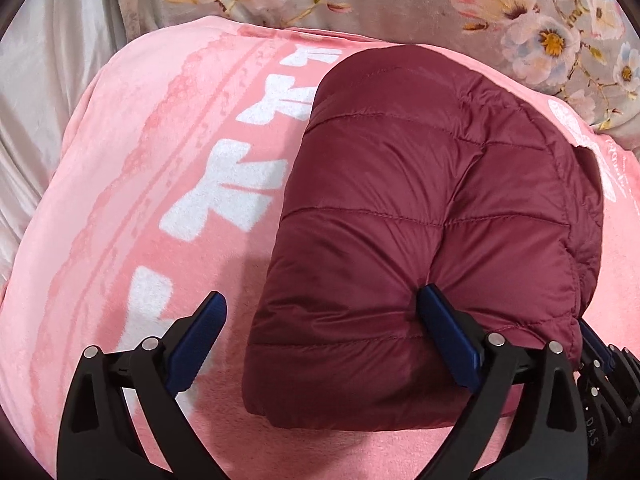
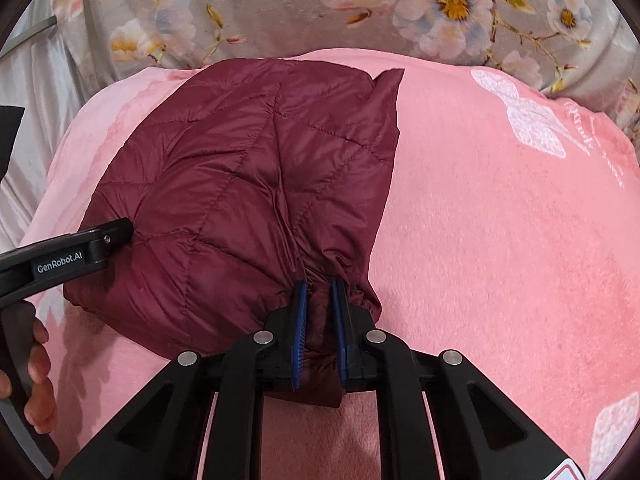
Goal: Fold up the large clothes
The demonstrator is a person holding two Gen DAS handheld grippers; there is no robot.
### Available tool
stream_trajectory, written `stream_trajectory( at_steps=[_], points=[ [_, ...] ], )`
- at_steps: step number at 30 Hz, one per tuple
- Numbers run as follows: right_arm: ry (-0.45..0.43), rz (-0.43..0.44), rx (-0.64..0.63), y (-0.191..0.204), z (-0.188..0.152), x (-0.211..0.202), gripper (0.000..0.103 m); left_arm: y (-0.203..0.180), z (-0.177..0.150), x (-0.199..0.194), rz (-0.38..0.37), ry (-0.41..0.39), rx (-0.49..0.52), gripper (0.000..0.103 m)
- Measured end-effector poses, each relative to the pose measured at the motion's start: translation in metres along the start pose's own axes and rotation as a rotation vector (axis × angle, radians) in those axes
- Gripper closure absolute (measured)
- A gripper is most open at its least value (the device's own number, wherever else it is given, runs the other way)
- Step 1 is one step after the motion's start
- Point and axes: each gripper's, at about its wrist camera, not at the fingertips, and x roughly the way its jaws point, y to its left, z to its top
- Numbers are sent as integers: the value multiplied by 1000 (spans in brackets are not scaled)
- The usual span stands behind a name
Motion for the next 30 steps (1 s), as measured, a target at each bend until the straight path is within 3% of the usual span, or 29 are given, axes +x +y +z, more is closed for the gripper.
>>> stream_trajectory(
  at_steps=[5,9,23,30],
  points=[
    [-26,-30,-23,5,-4,2,93,-3,-4,5,28,-22,7,5],
    [-39,-42,-29,8,-6,3,93,0,-6,9,4,-20,-11,5],
    [-46,-29,-15,7,-8,4,92,-2,-12,14,6,-54,-27,5],
    [-52,19,23,-2,-7,3,92,-8,-18,7,59,-108,-11,5]
  ],
)
